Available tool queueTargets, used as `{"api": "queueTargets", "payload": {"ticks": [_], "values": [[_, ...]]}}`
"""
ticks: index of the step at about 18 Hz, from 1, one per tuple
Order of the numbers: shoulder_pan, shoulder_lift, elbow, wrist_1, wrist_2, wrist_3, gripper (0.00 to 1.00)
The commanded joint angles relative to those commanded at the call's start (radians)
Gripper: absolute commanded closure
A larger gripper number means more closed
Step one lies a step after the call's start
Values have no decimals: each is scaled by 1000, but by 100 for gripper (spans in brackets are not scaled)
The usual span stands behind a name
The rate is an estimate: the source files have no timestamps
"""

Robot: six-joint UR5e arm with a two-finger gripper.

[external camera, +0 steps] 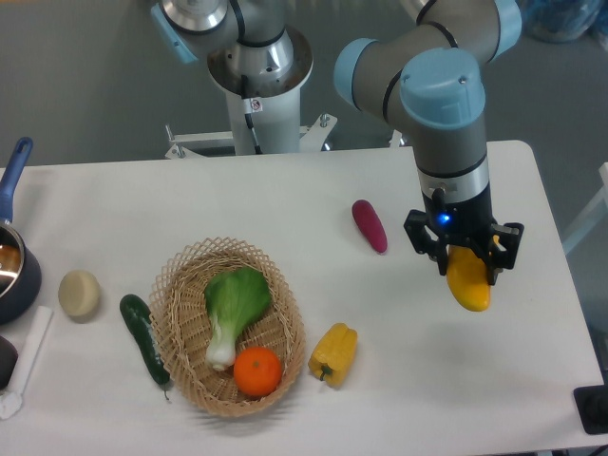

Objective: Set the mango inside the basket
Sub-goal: 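Hold the yellow mango in the gripper and lift it slightly, then carry the yellow mango over the wicker basket and lower it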

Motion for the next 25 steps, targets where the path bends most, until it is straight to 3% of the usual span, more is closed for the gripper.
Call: {"api": "queueTargets", "payload": {"ticks": [20, 25], "values": [[-14, -12, -9, 3, -6, -46, 53], [-46, -55, 0, 26, -5, -161, 53]]}}
